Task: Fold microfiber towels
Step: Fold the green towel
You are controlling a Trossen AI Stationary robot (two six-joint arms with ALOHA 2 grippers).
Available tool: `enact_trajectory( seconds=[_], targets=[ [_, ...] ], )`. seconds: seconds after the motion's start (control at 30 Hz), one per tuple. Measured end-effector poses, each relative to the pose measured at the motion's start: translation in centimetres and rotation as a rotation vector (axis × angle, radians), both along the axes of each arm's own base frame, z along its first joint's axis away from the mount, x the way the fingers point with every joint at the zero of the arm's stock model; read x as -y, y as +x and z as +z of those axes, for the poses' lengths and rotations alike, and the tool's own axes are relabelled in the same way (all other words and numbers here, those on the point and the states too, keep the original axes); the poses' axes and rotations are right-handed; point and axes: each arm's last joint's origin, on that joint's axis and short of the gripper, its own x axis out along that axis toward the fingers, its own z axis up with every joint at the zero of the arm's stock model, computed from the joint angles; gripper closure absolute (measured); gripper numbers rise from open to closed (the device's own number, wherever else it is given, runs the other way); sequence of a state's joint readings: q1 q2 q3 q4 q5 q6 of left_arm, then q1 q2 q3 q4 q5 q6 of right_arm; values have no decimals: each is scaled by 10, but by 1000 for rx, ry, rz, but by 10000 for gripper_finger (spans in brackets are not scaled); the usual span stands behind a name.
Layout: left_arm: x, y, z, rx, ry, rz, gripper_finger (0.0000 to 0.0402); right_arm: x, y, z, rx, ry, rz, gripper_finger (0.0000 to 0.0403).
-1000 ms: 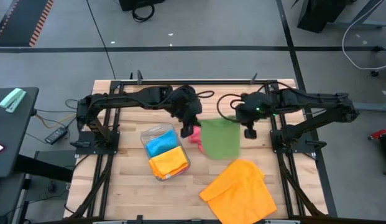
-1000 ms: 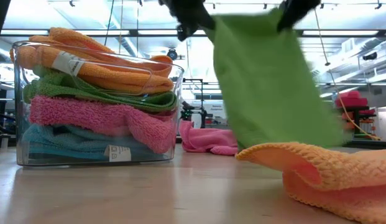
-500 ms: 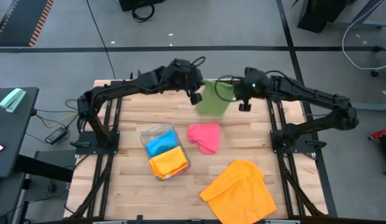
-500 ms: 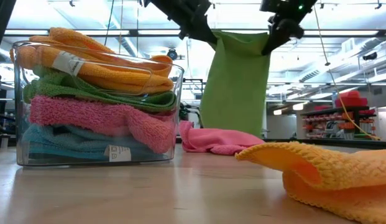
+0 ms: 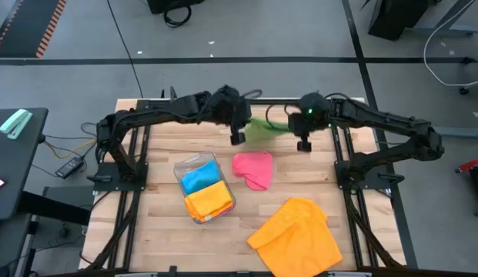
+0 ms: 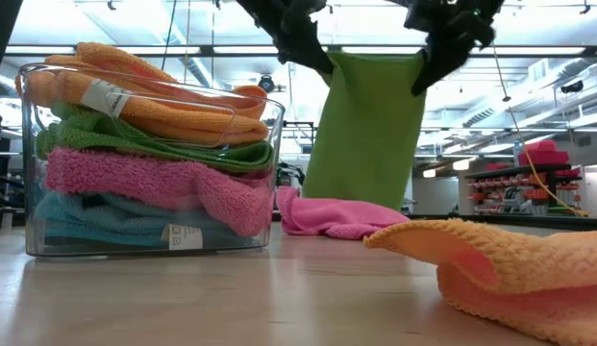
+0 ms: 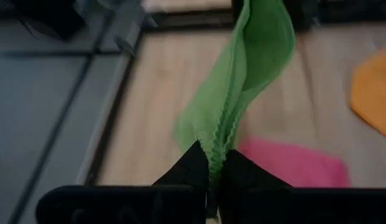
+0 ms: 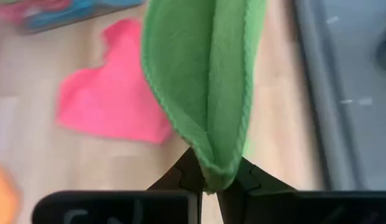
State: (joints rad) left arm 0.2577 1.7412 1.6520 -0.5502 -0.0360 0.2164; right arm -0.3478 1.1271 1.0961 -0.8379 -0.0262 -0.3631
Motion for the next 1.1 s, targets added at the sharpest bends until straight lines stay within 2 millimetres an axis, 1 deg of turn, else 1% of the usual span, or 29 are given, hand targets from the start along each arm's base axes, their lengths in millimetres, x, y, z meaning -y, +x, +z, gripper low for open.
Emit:
enact_trajectory(
  seconds=[0.17,0.27,0.4,0.5,0.6,0.73,0.83,0.97,1.07,1.1],
  targets=[
    [31,2,-18,-146,-94,-62,388,-22,3,-30,-62,123,23,365],
    [50,5,-23,-172,-145,-86,390,-34,4,-40,-92,168,29,365],
    [73,11,-25,-156,-205,-114,376,-50,5,-47,-119,184,86,365],
    [85,14,-34,-190,-229,-122,371,-53,6,-47,-119,162,104,365],
    [85,18,-47,-239,-247,-108,380,-47,7,-46,-94,140,80,365],
    [76,23,-66,-322,-268,-58,390,-35,7,-48,-103,125,47,365],
    [65,23,-73,-349,-288,-16,386,-25,11,-53,-116,112,44,365],
    [52,24,-80,-367,-298,19,370,-12,20,-68,-157,129,24,365],
    [43,28,-83,-349,-298,36,370,-5,24,-85,-202,152,14,365],
    [41,27,-86,-367,-301,45,372,-3,25,-90,-209,152,11,365]
  ],
)
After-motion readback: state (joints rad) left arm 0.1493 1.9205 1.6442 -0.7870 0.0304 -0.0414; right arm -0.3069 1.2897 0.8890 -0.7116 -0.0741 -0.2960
